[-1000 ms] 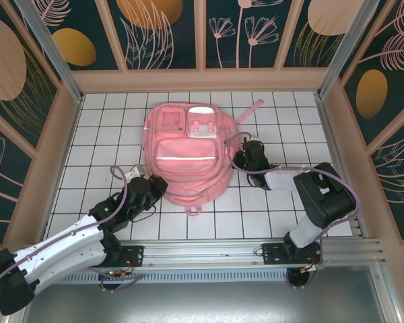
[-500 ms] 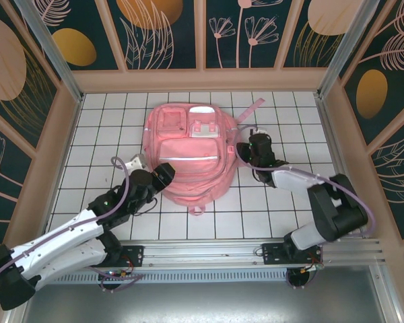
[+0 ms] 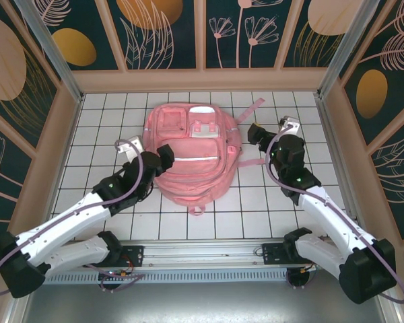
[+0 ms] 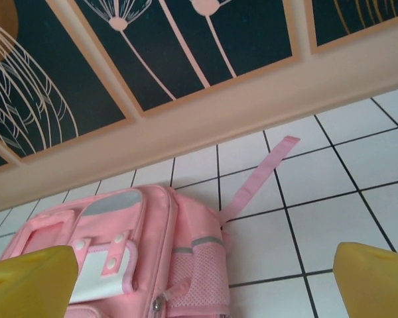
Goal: Pack the student bag
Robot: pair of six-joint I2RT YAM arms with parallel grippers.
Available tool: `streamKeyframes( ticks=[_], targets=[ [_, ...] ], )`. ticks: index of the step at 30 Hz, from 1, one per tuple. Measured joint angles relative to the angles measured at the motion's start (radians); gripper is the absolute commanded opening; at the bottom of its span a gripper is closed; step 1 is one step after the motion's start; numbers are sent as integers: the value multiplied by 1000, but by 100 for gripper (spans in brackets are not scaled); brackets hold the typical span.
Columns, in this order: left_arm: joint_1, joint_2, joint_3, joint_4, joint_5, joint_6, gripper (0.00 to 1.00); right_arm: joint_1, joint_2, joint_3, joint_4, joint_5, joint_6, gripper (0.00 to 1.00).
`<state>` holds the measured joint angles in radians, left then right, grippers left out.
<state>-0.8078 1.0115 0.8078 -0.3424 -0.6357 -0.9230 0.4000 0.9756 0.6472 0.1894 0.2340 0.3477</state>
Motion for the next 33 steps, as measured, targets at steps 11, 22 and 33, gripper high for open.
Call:
streamKeyframes(
  ticks=[11,22,33],
  targets=[
    [208,177,-37,113,36,163,98,0,25,-110,27,76,5,99],
    [407,229,-209,540,-170,427,99,-53,180,-149,146,288,-134,99],
    [548,444,-240,799,-224,639,98,-177,525,-151,377,383,-238,99]
  ],
)
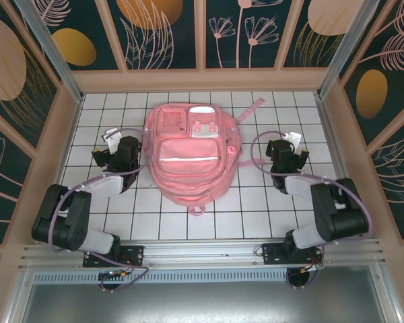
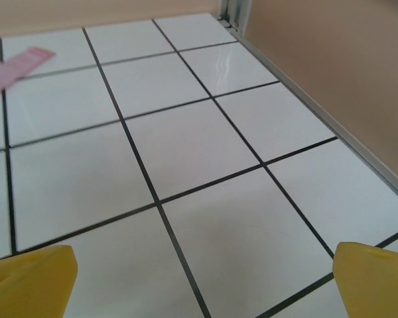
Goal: Pack the student bag
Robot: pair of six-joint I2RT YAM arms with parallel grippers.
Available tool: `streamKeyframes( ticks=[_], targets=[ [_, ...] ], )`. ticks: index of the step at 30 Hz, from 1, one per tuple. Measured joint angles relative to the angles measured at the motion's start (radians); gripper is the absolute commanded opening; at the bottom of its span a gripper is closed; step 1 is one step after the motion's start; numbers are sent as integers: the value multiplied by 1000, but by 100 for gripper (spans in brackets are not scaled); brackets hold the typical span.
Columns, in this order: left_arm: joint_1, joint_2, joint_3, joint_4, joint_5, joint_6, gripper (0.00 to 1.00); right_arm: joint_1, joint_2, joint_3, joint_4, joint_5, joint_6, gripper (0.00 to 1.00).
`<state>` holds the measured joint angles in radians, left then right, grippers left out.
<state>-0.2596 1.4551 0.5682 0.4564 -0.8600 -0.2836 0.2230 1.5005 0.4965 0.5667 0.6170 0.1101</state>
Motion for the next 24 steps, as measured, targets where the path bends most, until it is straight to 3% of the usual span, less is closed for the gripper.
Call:
streamKeyframes(
  ticks=[5,20,24],
  targets=[
    [34,18,-125,211,59,55,98,-6,57,-34,147,0,-56,99],
    [91,-20,-285,579,251,199,98,-184,-34,-135,314,-315,-66,99],
    [126,11,-311,678,317,206,98,-222,-39,-225,466,-360,-56,99]
  ],
)
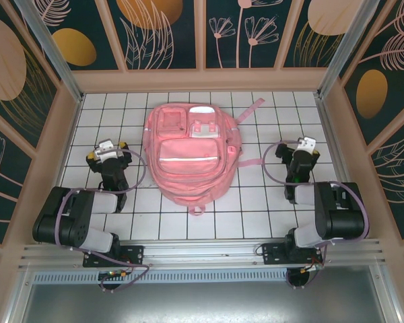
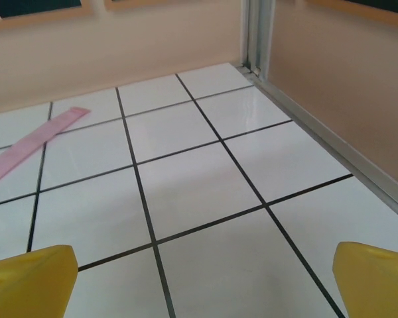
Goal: Pack the student bag
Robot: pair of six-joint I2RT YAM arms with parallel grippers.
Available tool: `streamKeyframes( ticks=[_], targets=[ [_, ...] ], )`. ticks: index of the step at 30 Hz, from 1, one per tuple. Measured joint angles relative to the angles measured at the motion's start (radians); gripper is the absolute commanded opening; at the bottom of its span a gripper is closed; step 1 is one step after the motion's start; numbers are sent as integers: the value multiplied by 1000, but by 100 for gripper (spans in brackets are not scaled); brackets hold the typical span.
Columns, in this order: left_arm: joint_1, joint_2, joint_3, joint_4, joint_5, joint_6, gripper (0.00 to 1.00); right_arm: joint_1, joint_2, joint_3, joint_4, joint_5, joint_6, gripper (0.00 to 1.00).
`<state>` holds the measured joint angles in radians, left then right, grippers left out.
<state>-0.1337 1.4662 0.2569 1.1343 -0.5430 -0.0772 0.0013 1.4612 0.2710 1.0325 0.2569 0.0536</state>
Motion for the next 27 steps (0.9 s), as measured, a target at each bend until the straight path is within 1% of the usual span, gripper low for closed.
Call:
streamKeyframes(
  ticks=[3,5,6,10,15,27],
  targets=[
    [37,9,-2,24,88,2,99,0,14,-68,87,-48,-3,99],
    [58,24,-16,82,141,2,99,0,52,-87,166,-73,-11,99],
    [64,39,-29,116,163,3,99,0,63,-89,171,-85,-15,99],
    [70,53,-41,122,222,3,99,-2,71,-74,189,-128,-22,99],
    [70,53,-41,145,248,3,99,-7,71,-63,198,-151,-22,99],
    [71,53,-41,148,253,3,99,-7,71,-63,198,-154,-22,99]
  ],
)
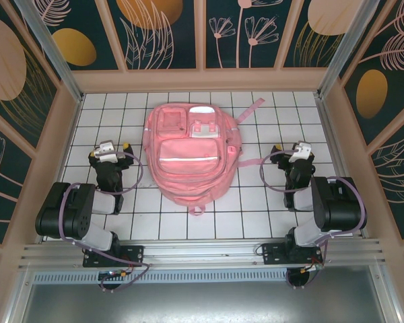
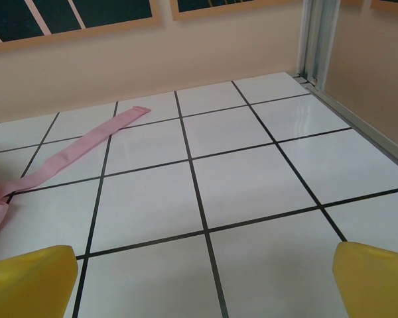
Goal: Pack the student bag
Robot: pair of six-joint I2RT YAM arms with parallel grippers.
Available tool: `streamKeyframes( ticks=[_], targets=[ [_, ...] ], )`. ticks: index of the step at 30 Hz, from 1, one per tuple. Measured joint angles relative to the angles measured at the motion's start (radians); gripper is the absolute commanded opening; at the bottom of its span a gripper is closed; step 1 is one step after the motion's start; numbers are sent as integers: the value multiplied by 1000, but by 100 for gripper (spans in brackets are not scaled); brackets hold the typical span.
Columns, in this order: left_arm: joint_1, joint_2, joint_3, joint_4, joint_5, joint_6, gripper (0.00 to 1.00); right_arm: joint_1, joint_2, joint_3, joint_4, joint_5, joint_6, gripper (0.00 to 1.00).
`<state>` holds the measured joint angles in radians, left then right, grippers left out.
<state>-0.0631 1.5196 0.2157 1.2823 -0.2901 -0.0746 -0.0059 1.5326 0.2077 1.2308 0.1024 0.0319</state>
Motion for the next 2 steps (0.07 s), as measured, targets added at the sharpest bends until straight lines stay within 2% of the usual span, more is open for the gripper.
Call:
streamKeyframes(
  ticks=[2],
  targets=[
    [0,0,0,0,2,0,99,0,0,0,0,0,0,99]
  ],
)
